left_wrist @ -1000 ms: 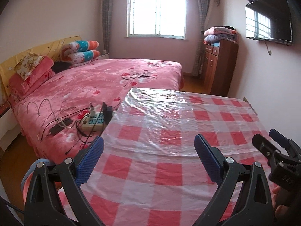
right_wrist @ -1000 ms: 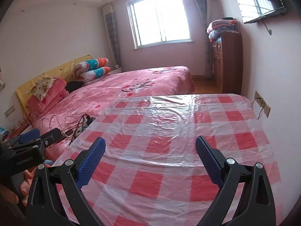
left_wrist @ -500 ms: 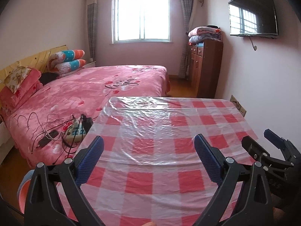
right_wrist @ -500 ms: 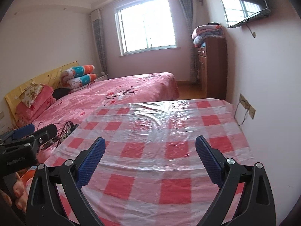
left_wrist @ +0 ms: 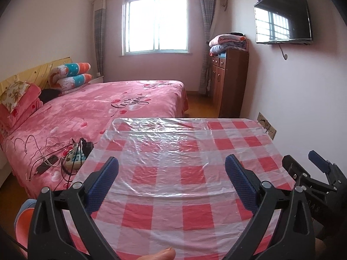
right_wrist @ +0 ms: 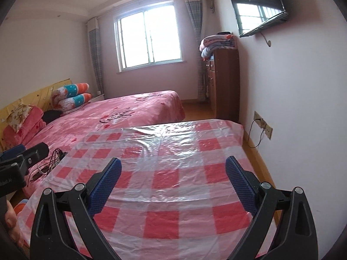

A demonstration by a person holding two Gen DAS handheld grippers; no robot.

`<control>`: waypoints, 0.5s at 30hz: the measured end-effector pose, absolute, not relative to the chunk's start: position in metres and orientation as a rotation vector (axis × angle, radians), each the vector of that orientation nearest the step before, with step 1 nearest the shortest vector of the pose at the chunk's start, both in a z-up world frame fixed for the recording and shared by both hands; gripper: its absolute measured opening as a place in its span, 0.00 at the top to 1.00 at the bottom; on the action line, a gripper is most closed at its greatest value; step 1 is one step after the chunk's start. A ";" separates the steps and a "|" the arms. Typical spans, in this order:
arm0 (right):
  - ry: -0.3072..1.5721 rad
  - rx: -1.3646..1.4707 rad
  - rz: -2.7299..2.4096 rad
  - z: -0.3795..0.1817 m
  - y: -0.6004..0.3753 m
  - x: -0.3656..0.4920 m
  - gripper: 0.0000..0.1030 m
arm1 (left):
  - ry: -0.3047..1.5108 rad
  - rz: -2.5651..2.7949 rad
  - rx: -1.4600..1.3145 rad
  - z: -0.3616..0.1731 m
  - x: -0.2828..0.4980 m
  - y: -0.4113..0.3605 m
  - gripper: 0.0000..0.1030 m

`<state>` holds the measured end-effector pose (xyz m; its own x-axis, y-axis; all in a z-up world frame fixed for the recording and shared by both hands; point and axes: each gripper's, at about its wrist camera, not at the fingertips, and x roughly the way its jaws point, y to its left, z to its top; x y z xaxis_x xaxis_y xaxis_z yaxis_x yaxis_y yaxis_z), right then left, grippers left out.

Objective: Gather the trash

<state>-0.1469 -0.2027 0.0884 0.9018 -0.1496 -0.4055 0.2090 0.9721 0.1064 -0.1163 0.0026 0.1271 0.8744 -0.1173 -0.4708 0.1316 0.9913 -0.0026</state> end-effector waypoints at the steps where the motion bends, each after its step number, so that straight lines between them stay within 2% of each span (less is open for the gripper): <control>1: 0.405 0.150 -0.188 0.088 -0.204 -0.148 0.08 | 0.489 -0.133 0.030 0.127 -0.117 0.001 0.04; 15: 0.402 0.137 -0.204 0.089 -0.210 -0.152 0.08 | 0.484 -0.113 0.040 0.124 -0.118 -0.009 0.04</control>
<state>-0.1516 -0.2095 0.0886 0.9002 -0.1696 -0.4011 0.2236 0.9704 0.0914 -0.1177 -0.0087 0.1235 0.8791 -0.0991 -0.4663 0.1179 0.9930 0.0112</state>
